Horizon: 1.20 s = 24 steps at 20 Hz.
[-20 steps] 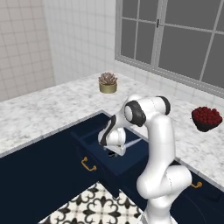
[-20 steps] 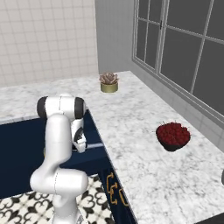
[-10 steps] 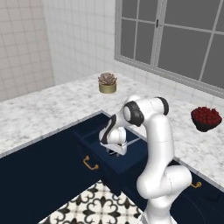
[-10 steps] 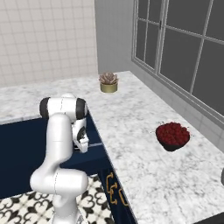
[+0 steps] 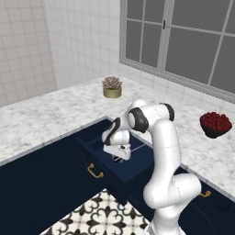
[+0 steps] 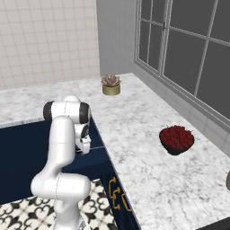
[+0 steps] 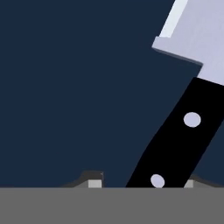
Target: Pick up the knife from the drawer and place it on the cutting board. Then place the meat from the plate to the cutting board.
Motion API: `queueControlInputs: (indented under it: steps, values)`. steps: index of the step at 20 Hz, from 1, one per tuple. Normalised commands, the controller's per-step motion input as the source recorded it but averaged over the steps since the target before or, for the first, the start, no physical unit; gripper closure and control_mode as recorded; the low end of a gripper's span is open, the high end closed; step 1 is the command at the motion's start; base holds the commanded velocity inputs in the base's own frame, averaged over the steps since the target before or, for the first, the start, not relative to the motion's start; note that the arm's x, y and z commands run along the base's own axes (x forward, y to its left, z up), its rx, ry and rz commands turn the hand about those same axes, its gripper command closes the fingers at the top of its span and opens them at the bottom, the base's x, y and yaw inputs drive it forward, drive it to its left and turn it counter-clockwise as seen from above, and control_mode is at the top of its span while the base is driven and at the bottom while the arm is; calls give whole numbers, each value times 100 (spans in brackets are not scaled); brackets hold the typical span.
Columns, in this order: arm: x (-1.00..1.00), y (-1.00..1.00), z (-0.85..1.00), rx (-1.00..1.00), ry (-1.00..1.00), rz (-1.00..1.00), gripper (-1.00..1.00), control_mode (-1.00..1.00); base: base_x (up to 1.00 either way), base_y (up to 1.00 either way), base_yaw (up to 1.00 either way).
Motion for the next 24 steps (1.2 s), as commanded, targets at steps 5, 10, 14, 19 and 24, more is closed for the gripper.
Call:
queueControlInputs:
  steps: [5, 10, 14, 19, 24]
  values:
    - [-76, 34, 0, 11, -11, -3, 100, -100, 0, 0, 0]
    - [-67, 40, 33, 6, -8, -1, 100, -100, 0, 0, 0]
    - [-3, 35, 83, 2, 0, 0, 100, -100, 0, 0, 0]
    - [0, 25, 100, 3, 1, 0, 100, -100, 0, 0, 0]
    - [-12, 42, 98, 9, 1, 1, 100, -100, 0, 0, 0]
